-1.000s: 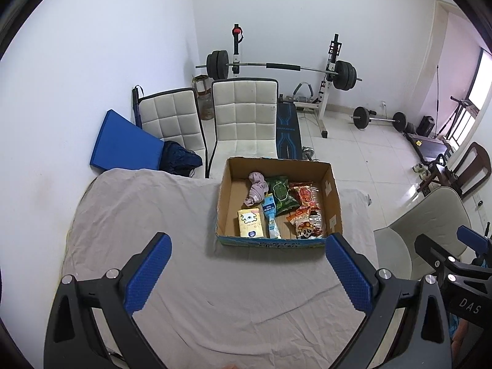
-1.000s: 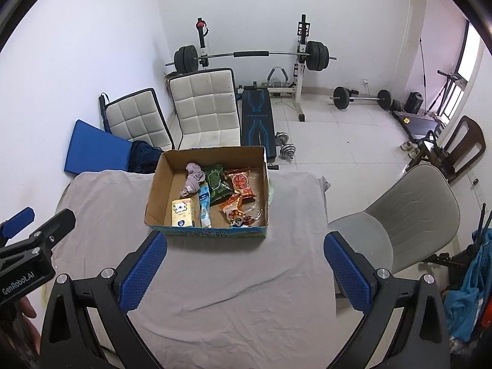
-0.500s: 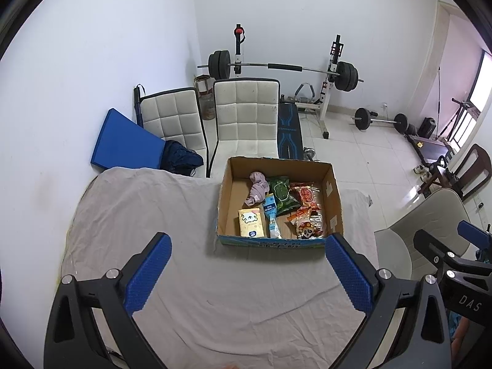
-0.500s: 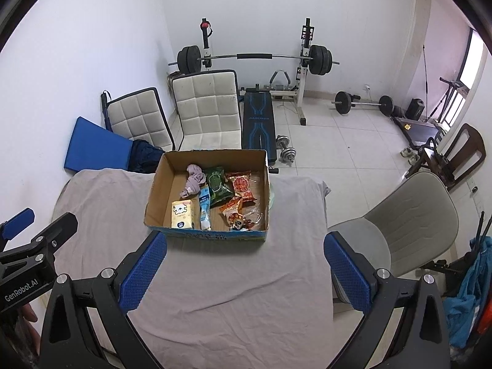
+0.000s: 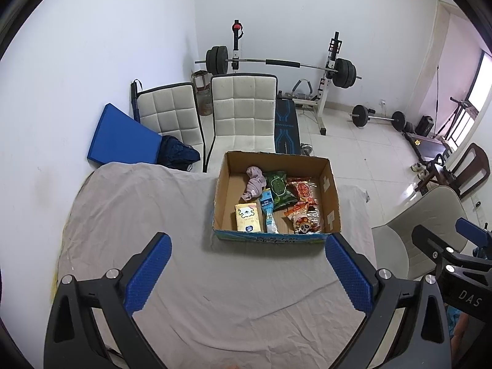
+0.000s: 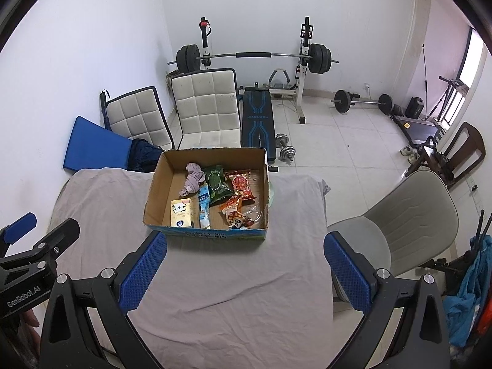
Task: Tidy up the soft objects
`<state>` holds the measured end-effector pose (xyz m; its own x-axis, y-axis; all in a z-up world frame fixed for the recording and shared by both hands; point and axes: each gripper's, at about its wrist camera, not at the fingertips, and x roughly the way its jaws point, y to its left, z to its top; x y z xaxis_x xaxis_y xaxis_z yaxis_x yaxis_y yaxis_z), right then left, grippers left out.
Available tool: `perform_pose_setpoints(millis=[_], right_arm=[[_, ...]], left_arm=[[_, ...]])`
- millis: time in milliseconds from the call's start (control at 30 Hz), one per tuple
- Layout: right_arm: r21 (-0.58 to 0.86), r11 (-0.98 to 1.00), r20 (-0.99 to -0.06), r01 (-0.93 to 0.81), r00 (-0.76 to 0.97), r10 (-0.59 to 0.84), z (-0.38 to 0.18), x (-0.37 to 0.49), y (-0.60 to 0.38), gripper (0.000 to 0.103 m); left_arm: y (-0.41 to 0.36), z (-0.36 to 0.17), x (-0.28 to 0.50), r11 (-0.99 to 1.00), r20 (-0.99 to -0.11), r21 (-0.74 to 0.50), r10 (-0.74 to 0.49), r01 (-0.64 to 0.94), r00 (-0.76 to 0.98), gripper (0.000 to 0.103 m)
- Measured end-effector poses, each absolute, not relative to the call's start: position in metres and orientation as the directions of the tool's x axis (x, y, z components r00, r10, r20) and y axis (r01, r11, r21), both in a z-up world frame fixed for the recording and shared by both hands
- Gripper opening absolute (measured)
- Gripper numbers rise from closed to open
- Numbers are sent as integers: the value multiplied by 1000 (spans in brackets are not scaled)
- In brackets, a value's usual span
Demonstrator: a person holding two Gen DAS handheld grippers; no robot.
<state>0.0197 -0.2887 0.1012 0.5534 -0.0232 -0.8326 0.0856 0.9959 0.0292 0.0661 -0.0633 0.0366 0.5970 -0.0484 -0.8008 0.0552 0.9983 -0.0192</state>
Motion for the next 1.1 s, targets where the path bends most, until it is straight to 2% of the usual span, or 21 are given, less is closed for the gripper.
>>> perform_pose_setpoints(millis=[1100], right_arm=[[39, 994, -817, 100, 576, -26, 101, 9, -292, 103]], left_arm=[[-65, 46, 61, 999, -792, -15, -38, 43, 609, 103]])
